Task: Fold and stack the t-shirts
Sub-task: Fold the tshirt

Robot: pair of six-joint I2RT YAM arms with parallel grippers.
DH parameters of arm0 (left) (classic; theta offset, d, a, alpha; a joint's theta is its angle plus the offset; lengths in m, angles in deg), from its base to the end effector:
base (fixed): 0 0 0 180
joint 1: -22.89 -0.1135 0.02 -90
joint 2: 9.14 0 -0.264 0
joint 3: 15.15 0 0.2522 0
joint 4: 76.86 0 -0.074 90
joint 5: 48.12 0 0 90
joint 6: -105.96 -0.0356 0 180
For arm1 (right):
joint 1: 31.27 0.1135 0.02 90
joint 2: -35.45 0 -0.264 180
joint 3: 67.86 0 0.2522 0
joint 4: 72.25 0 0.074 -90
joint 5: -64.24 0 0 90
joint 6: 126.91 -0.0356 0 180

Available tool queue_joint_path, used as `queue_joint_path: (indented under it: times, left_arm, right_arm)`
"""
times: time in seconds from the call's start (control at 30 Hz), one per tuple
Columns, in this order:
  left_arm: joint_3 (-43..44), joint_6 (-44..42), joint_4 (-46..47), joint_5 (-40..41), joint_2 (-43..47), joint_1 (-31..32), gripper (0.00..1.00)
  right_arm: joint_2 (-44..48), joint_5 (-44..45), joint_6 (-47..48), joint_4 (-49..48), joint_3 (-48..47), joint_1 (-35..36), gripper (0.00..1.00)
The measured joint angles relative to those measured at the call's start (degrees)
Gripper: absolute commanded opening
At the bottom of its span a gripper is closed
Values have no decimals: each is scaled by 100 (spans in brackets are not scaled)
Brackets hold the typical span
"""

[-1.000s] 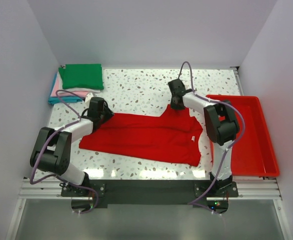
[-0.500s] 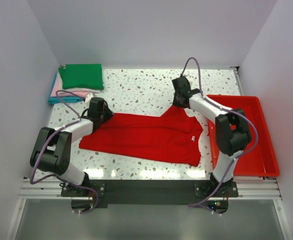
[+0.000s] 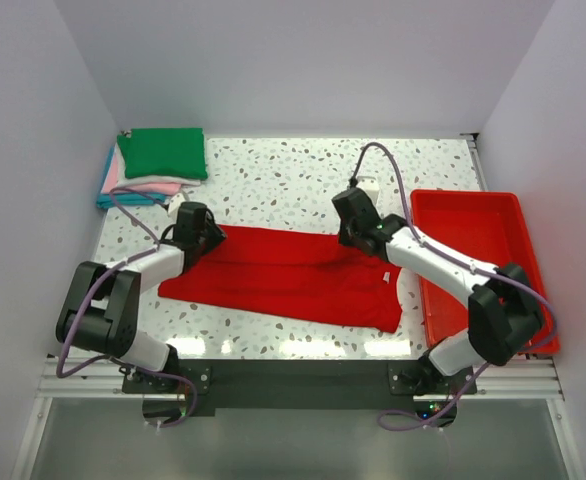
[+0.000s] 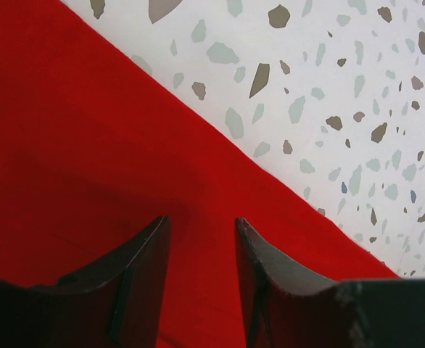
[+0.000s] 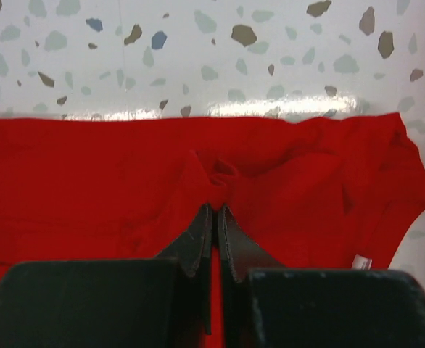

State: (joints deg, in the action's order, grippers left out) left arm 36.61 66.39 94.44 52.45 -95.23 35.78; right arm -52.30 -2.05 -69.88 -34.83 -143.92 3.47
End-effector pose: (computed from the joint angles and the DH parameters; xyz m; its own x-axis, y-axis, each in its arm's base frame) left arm 0.2841 -0.0583 0.1603 -0.4920 -0.6648 -0.5621 -0.4563 0.7468 -0.4837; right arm 0.2764 0.1742 0.2456 -0.6874 0.1297 -0.7146 0.0818 0.9915 0.1012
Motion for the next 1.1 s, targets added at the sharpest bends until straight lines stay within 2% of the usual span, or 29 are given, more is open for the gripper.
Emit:
queue_joint_path:
  times: [0.2,0.3,0.33,0.47,0.57,0.73,0.9,1.1]
  left_arm:
    - [-98,-2,7,-35,142,0,46]
    - [-118,-7,37,-111,160,0,47]
    - [-122,-17,70,-164,160,0,47]
    - [-127,-94,293,-455,160,2,48]
    - [-122,-247,527,-772,151,50,48]
    - [103,-675,654,-1117,-24,507,48]
    - [673,-1130,660,-1290,-310,1419,48]
    - [1628,-1550,673,-1532,-981,2332,46]
  right_arm:
    - [1001,367,-483,48,831,697,1]
    - [1451,450,-748,-13,1338,973,19]
    - [1587,511,-844,-66,1539,1088,32]
    - [2052,557,-1005,-153,2315,1405,49]
    - [2302,575,-994,-111,2505,1493,57]
    - [2675,942,-927,0,2435,1504,62]
    - [2120,1287,-804,197,1934,1355,59]
    - [1384,833,-629,85,1740,280,56]
